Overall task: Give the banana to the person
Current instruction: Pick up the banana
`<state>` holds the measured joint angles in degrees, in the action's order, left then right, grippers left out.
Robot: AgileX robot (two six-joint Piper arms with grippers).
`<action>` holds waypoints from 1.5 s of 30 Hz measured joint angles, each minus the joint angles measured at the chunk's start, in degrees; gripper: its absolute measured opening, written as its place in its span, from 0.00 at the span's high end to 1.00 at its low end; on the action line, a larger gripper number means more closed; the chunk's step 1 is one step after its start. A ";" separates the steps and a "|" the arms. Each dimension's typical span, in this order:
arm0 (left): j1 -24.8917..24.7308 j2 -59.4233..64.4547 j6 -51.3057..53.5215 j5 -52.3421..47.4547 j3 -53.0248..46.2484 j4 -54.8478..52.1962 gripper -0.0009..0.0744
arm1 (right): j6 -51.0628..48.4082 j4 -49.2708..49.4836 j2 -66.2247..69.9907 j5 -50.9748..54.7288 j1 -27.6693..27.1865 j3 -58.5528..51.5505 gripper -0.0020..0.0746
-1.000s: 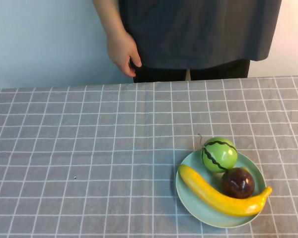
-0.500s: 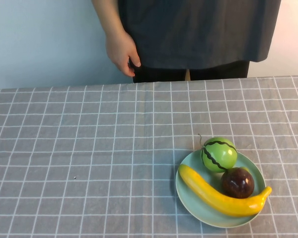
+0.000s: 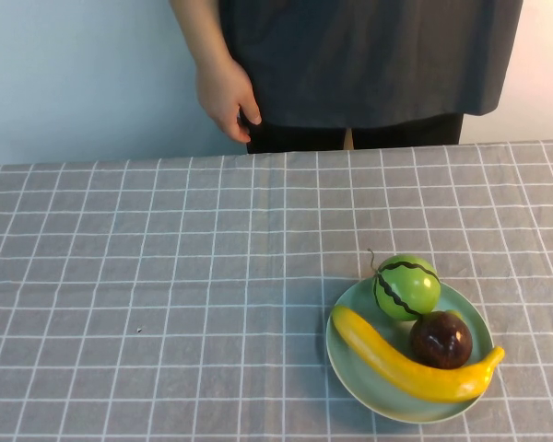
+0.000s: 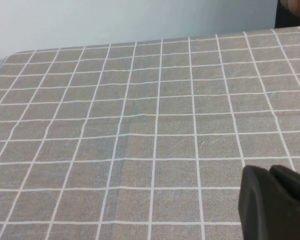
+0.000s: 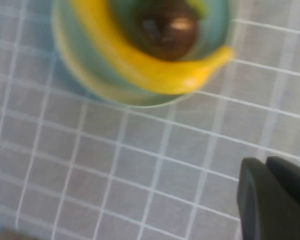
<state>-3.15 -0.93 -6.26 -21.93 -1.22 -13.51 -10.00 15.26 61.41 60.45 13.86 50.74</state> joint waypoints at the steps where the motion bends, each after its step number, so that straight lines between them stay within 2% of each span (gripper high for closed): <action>1: 0.00 0.00 0.00 0.00 0.00 0.00 0.99 | 0.00 -0.48 2.22 -0.15 2.70 1.05 0.98; 6: 0.00 0.00 0.00 0.00 0.00 0.00 0.99 | -1.04 -3.53 12.30 -1.88 15.07 5.77 0.96; 8: 0.00 0.00 0.00 0.00 0.00 0.00 0.99 | -3.01 -4.27 16.05 -3.50 18.87 7.44 0.89; 10: 0.00 0.00 0.00 0.00 0.00 0.00 0.99 | -4.98 -4.43 19.27 -4.87 21.49 8.83 0.77; 14: 0.00 0.00 0.00 0.00 0.00 0.00 0.99 | -8.32 -5.57 25.60 -7.64 25.04 11.02 0.44; 17: 0.00 0.00 0.00 0.00 0.00 0.00 0.99 | -8.96 -7.34 30.48 -8.62 25.86 12.36 0.30; 26: 0.00 0.00 0.00 0.00 0.00 0.00 0.99 | -8.96 -12.04 39.49 -8.97 25.86 17.66 0.29; 45: 0.00 0.00 0.00 0.00 0.00 0.00 0.99 | -6.18 -17.73 44.73 -13.62 25.08 18.63 0.29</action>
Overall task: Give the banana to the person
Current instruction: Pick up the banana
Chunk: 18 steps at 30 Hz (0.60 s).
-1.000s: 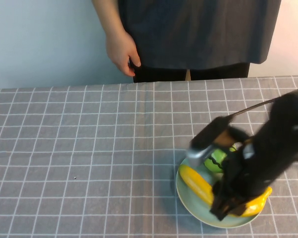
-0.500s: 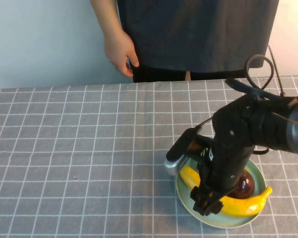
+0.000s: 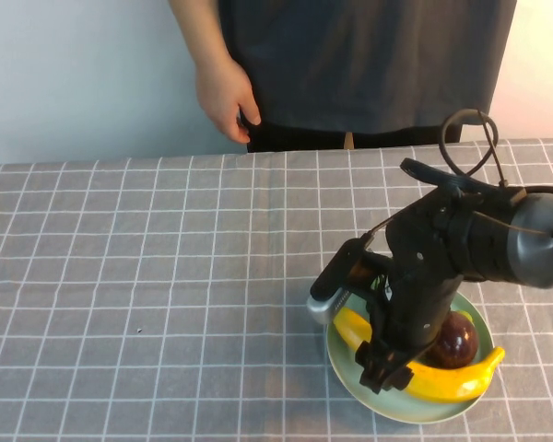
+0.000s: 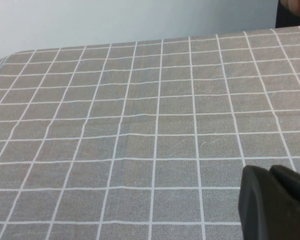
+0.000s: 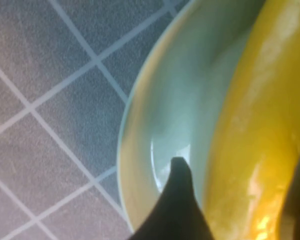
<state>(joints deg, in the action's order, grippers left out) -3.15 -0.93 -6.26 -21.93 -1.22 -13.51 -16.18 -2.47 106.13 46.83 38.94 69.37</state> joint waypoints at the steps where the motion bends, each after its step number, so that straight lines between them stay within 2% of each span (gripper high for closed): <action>1: 0.00 0.00 0.00 0.00 0.00 0.00 0.99 | 0.00 0.00 0.46 -0.10 0.00 0.00 0.29; 9: 0.00 0.00 0.00 0.00 0.00 0.00 0.99 | 0.00 0.83 2.90 -0.10 0.00 0.00 0.30; 11: 0.00 0.00 0.00 0.00 0.00 0.00 0.99 | 0.00 0.83 2.90 -0.22 0.00 0.00 0.33; 13: 0.00 0.00 0.00 0.00 0.00 0.00 0.99 | 0.00 0.83 2.90 -0.22 0.00 0.00 0.42; 18: 0.00 0.00 0.00 0.00 0.00 0.00 0.99 | 0.81 0.45 2.90 -0.95 0.00 0.00 0.76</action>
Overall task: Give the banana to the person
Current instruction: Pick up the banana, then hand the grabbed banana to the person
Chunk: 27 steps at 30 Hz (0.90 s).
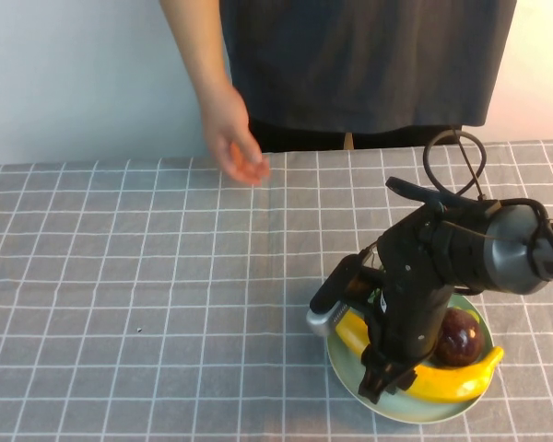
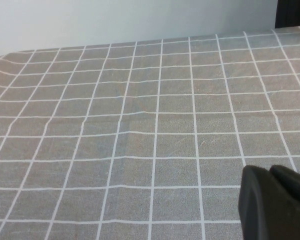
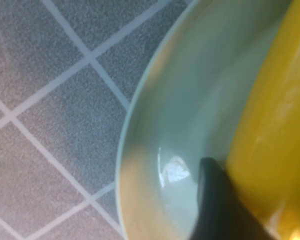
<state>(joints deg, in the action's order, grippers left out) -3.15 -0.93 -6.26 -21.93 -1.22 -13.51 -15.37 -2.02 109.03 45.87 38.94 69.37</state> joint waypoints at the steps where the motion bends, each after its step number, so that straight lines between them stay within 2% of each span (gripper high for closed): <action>1: 0.00 0.00 0.00 0.00 0.00 0.00 0.99 | 1.07 0.00 0.00 -0.26 0.00 0.00 0.81; 3: 0.00 0.00 0.00 0.00 0.00 0.00 0.99 | 2.49 -0.12 0.00 -0.39 0.00 0.00 0.95; 4: 0.00 0.00 0.00 0.00 0.00 0.00 0.99 | 2.77 -0.21 -0.13 -0.39 0.00 0.00 0.98; 10: 0.00 0.00 0.00 0.00 0.00 0.00 0.99 | 6.25 -0.11 -6.30 2.87 1.24 0.00 0.98; 19: 0.00 0.00 0.00 0.00 0.00 0.00 0.99 | 15.91 -0.74 -23.51 14.57 2.36 0.00 0.98; 27: 0.00 0.00 0.00 0.00 0.00 0.00 0.99 | 26.06 -10.10 -35.58 21.15 2.36 0.08 0.98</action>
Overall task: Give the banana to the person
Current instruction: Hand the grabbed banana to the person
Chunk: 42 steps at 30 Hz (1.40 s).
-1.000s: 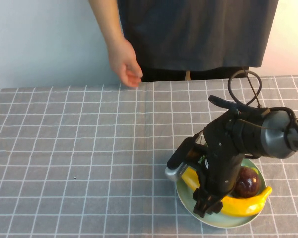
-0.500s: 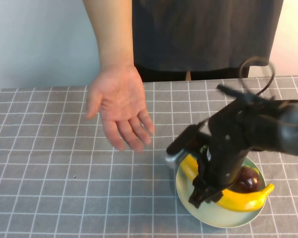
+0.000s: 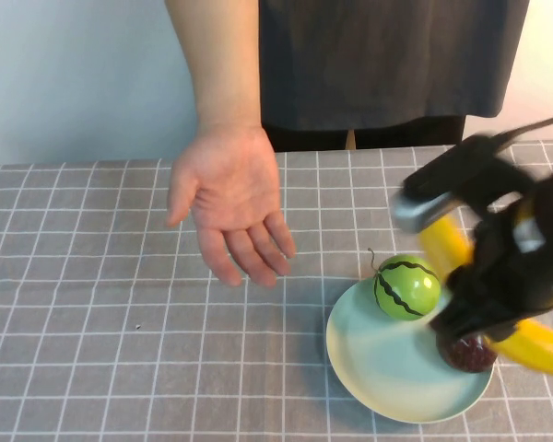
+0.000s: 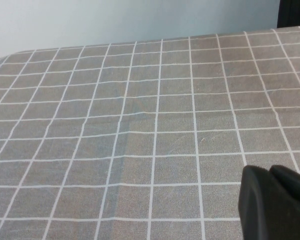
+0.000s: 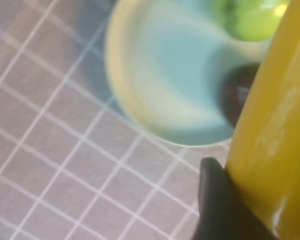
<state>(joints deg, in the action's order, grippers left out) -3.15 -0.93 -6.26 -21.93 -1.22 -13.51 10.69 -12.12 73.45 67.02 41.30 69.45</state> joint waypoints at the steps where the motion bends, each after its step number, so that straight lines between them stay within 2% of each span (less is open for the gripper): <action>1: 0.00 0.00 0.00 0.00 0.00 0.00 0.99 | 0.73 -1.13 -1.15 0.00 0.00 0.00 0.98; 4: 0.00 0.00 0.00 0.00 0.00 0.00 0.99 | 1.58 -3.56 -3.82 0.79 0.00 1.87 0.98; 7: 0.00 0.00 0.00 0.00 0.00 0.00 0.99 | 0.62 -5.21 -3.25 3.23 0.00 8.34 0.98; 14: 0.00 0.00 0.00 0.00 0.00 0.00 0.99 | -12.58 -2.21 6.09 7.65 0.04 24.54 0.98; 22: 0.00 0.00 0.00 0.00 0.00 0.00 0.99 | -27.72 -2.48 19.99 7.89 9.58 40.84 0.98; 28: 0.00 0.00 0.00 0.00 0.00 0.00 0.99 | -32.92 -4.08 25.35 7.89 15.02 45.13 0.98; 32: 0.00 0.00 0.00 0.00 0.00 0.00 0.99 | -34.60 -4.60 26.51 7.89 15.60 45.13 0.98; 35: 0.00 0.00 0.00 0.00 0.00 0.00 0.99 | -34.60 -8.60 27.62 7.89 15.37 45.13 0.98; 38: 0.00 0.00 0.00 0.00 0.00 0.00 0.99 | -34.22 -11.42 28.55 7.89 15.37 45.13 0.92; 41: 0.00 0.00 0.00 0.00 0.00 0.00 0.99 | -34.11 -11.60 29.39 7.89 15.28 45.13 0.74; 42: 0.00 0.00 0.00 0.00 0.00 0.00 0.99 | -34.11 -11.60 29.73 7.89 15.01 45.13 0.65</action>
<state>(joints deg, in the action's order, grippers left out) -3.15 -0.93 -6.26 -21.93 -1.22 -13.51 -23.42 -23.72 103.18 74.91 56.31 114.58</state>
